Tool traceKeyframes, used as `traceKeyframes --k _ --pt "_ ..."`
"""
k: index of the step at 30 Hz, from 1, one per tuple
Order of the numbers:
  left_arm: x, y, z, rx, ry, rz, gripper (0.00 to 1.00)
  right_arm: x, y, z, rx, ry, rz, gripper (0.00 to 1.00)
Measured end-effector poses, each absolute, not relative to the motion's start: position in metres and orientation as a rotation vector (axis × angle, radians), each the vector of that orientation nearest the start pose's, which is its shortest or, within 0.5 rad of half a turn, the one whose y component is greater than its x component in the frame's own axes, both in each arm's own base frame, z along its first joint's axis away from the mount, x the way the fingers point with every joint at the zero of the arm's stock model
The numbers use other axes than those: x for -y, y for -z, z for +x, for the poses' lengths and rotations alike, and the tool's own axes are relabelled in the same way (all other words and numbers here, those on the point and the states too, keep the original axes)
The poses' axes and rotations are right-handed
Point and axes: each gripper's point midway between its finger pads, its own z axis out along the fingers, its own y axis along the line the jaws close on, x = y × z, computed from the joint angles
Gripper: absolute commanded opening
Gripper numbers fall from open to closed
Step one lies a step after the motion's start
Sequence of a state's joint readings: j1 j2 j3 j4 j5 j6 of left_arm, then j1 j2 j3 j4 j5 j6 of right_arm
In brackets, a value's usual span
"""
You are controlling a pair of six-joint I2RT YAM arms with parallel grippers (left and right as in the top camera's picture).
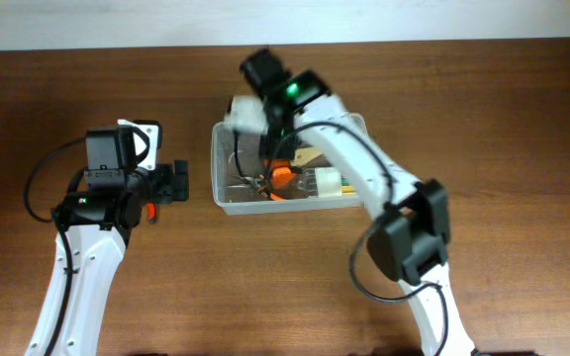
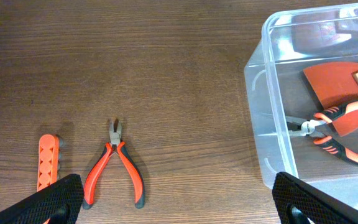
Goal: Pack container
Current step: 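Lower the pliers into the container and open the right gripper, then grasp the red-handled cutters with the left gripper and lift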
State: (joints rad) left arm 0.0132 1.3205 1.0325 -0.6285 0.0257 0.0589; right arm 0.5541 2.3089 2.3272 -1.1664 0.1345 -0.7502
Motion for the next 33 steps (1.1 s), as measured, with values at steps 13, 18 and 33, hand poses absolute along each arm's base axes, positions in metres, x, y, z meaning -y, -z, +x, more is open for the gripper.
traceKeyframes --k 13,18,33 --pt "0.000 -0.164 0.358 -2.475 0.002 0.068 0.99 0.025 -0.278 0.469 -2.671 0.000 0.120 0.98" --pt "-0.007 -0.160 0.358 -2.492 -0.041 0.041 0.99 0.091 -0.252 0.453 -2.718 -0.086 0.547 0.98" --pt "-0.078 -0.069 0.336 -2.818 -0.092 -0.303 0.89 0.132 -0.203 0.429 -2.809 -0.136 0.852 0.98"
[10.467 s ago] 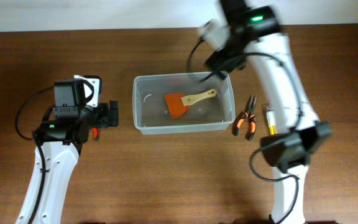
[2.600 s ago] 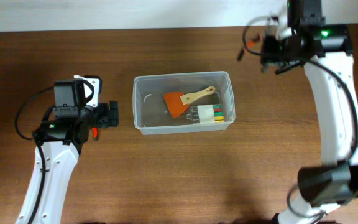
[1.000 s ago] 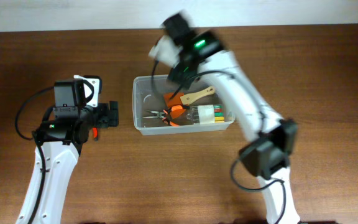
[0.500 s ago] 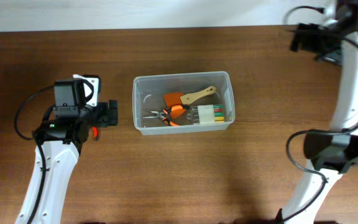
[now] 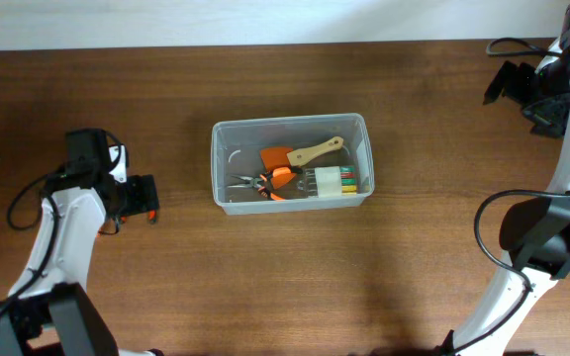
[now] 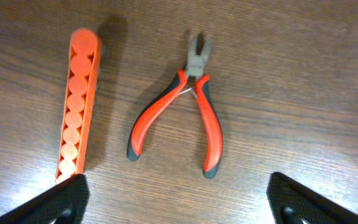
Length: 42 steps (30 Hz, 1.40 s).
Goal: Pack container
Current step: 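Grasp the red-handled cutters with the left gripper and lift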
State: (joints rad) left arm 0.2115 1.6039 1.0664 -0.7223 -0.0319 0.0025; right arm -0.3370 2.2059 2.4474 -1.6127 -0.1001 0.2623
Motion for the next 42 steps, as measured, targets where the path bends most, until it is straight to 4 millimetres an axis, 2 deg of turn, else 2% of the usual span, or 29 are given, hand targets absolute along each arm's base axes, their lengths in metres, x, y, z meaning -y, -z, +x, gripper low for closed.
traceKeyframes --k 5,7,10,14,21,27,28,29,32,42 --pt "-0.074 -0.063 0.341 -2.826 -0.046 -0.408 0.82 0.132 -0.203 0.429 -2.809 -0.136 0.852 0.98" --pt "-0.072 -0.055 0.339 -2.848 -0.031 -0.461 0.80 0.132 -0.203 0.429 -2.809 -0.136 0.853 0.98" --pt "-0.069 -0.039 0.335 -2.887 -0.014 -0.541 0.73 0.132 -0.203 0.429 -2.809 -0.137 0.853 0.98" --pt "-0.067 -0.020 0.331 -2.924 0.000 -0.647 0.73 0.132 -0.203 0.429 -2.809 -0.142 0.852 0.98" --pt "-0.066 0.001 0.328 -2.953 0.002 -0.745 0.73 0.125 -0.203 0.430 -2.813 -0.196 0.848 0.98" --pt "-0.069 0.003 0.335 -2.935 -0.011 -0.763 0.70 0.118 -0.204 0.429 -2.821 -0.256 0.846 0.98" --pt "-0.070 0.003 0.337 -2.933 -0.014 -0.763 0.67 0.117 -0.204 0.428 -2.825 -0.263 0.848 0.99" --pt "-0.071 0.003 0.338 -2.927 -0.019 -0.764 0.57 0.116 -0.204 0.427 -2.827 -0.267 0.849 0.98" --pt "-0.075 0.003 0.352 -2.881 -0.031 -0.740 0.42 0.115 -0.203 0.427 -2.830 -0.269 0.850 0.98" --pt "-0.077 0.003 0.357 -2.879 -0.047 -0.668 0.35 0.111 -0.204 0.426 -2.833 -0.308 0.849 0.98"
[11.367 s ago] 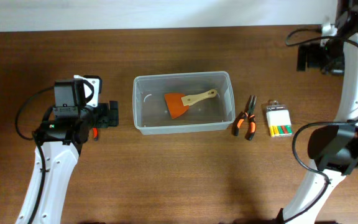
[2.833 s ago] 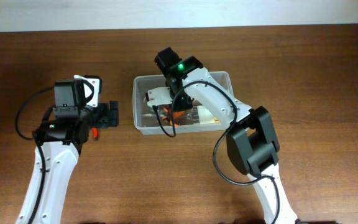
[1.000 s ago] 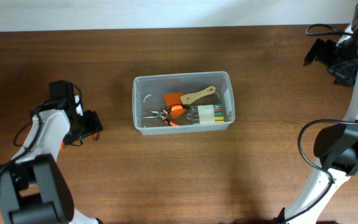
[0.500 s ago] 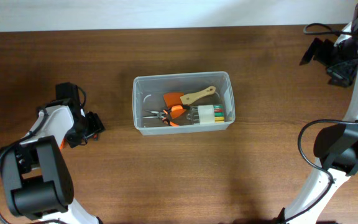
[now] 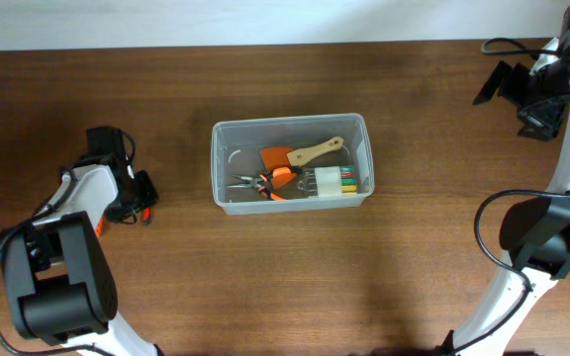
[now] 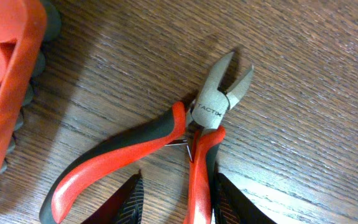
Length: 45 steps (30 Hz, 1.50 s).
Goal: Pack container
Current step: 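Grasp the red-handled cutters with the left gripper and lift, then place the cutters into the container and open the left gripper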
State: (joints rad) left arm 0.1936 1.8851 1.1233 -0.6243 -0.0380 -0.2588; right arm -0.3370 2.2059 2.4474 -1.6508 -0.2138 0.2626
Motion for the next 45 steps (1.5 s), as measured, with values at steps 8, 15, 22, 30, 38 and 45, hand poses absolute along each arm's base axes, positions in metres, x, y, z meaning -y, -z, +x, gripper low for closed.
traceKeyframes --k 8,15,22,30,38,45 --pt "-0.076 0.003 0.358 -2.886 -0.044 -0.630 0.02 0.109 -0.204 0.424 -2.842 -0.320 0.853 0.99" --pt "-0.075 0.003 0.358 -2.889 -0.043 -0.626 0.02 0.108 -0.204 0.424 -2.844 -0.325 0.854 0.98" --pt "-0.062 -0.008 0.358 -2.992 0.060 -0.590 0.02 0.108 -0.204 0.424 -2.844 -0.326 0.854 0.99" --pt "-0.039 -0.135 0.442 -2.826 0.142 -0.149 0.02 0.108 -0.204 0.423 -2.845 -0.327 0.855 0.98" --pt "0.065 -0.223 0.474 -2.548 0.098 0.584 0.02 0.107 -0.204 0.424 -2.844 -0.330 0.853 0.98" --pt "0.167 -0.203 0.415 -2.391 0.123 1.392 0.02 0.107 -0.204 0.424 -2.844 -0.330 0.853 0.98"
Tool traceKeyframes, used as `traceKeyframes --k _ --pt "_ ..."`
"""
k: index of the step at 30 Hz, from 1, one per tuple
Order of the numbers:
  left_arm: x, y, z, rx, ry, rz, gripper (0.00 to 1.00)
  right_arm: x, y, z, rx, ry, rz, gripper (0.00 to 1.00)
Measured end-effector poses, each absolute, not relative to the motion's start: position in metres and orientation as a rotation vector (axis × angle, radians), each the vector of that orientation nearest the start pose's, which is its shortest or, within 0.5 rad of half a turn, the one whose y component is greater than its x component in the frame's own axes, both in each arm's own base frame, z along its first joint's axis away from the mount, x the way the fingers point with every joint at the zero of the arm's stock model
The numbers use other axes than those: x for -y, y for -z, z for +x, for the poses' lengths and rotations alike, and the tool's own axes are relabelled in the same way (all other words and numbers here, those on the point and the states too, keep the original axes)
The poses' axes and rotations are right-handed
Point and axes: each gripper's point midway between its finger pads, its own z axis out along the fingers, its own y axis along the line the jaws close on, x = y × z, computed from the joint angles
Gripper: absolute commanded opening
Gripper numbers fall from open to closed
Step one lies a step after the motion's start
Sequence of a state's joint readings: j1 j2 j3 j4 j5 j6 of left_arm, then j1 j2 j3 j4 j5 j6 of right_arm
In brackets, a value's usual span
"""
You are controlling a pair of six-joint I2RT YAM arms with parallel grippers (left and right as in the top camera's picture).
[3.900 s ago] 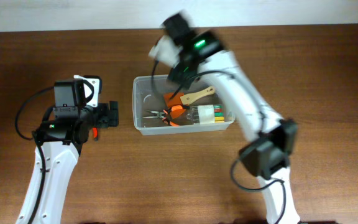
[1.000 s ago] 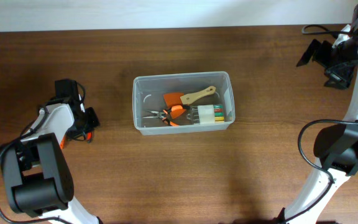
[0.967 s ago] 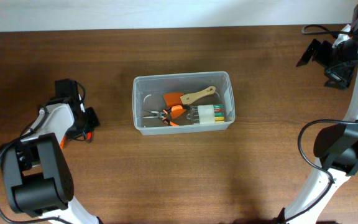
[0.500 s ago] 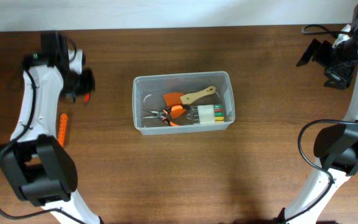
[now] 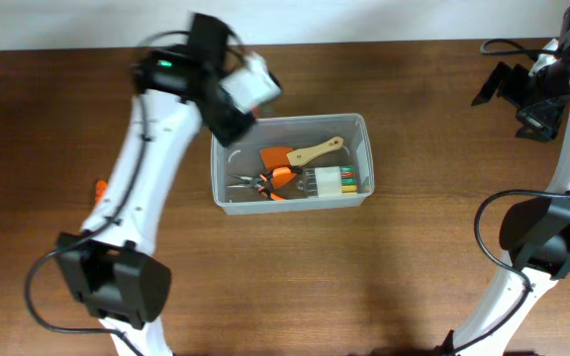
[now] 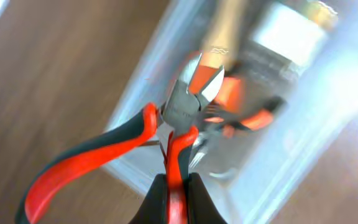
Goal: Pack container
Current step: 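Place the cutters into the container and open the left gripper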
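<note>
The cutting pliers [image 6: 179, 112] have red-and-black handles and a grey head. They hang in the air, with my left gripper [image 6: 178, 186] shut on one handle. In the overhead view the left gripper [image 5: 234, 117] is over the upper left corner of the clear plastic container [image 5: 222, 203]. The left wrist view shows that container [image 6: 278, 174] blurred below the pliers. Inside lie an orange scraper with a wooden handle [image 5: 305, 154], orange pliers [image 5: 270, 181] and a white bit set [image 5: 332, 182]. My right gripper [image 5: 495, 87] is far off at the back right, its fingers too dark to read.
An orange bit holder [image 5: 99, 186] lies on the wooden table to the left of the container, partly behind the left arm. The right arm's base stands at the front right, its cables at the back right edge.
My left gripper was low over the pliers on the table at the left, fingers either side of one handle. Now it is shut on that handle and holds the pliers over the container's left end.
At first the right arm reached over the container and my left gripper hovered beside it, pliers and bit holder on the table. Then the right arm was at the far right and the left gripper above the pliers, then down around a handle. Now the pliers are over the container.
</note>
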State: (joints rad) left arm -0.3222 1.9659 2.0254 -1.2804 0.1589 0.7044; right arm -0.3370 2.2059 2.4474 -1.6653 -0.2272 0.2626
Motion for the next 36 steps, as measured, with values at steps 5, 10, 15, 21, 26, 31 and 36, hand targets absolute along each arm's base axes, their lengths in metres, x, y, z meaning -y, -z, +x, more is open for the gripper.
traceKeyframes --k 5,10,15,21,26,31,36 --pt "0.202 -0.172 0.395 -2.279 0.144 1.729 0.02 0.107 -0.204 0.424 -2.844 -0.330 0.854 0.98" --pt "0.198 -0.110 0.401 -2.356 0.116 1.877 0.02 0.107 -0.204 0.424 -2.844 -0.330 0.854 0.98" --pt "0.185 -0.062 0.411 -2.467 0.098 1.878 0.27 0.107 -0.204 0.424 -2.844 -0.330 0.853 0.98" --pt "0.168 -0.060 0.416 -2.552 0.081 1.793 0.99 0.107 -0.204 0.424 -2.844 -0.330 0.853 0.99" --pt "0.167 -0.081 0.413 -2.617 0.070 1.662 0.99 0.108 -0.204 0.424 -2.843 -0.330 0.853 0.98" --pt "0.161 -0.173 0.403 -2.543 0.027 1.478 0.99 0.107 -0.204 0.424 -2.843 -0.331 0.852 0.98" --pt "0.119 -0.289 0.383 -2.384 -0.065 1.201 0.99 0.108 -0.204 0.424 -2.843 -0.331 0.853 0.98"
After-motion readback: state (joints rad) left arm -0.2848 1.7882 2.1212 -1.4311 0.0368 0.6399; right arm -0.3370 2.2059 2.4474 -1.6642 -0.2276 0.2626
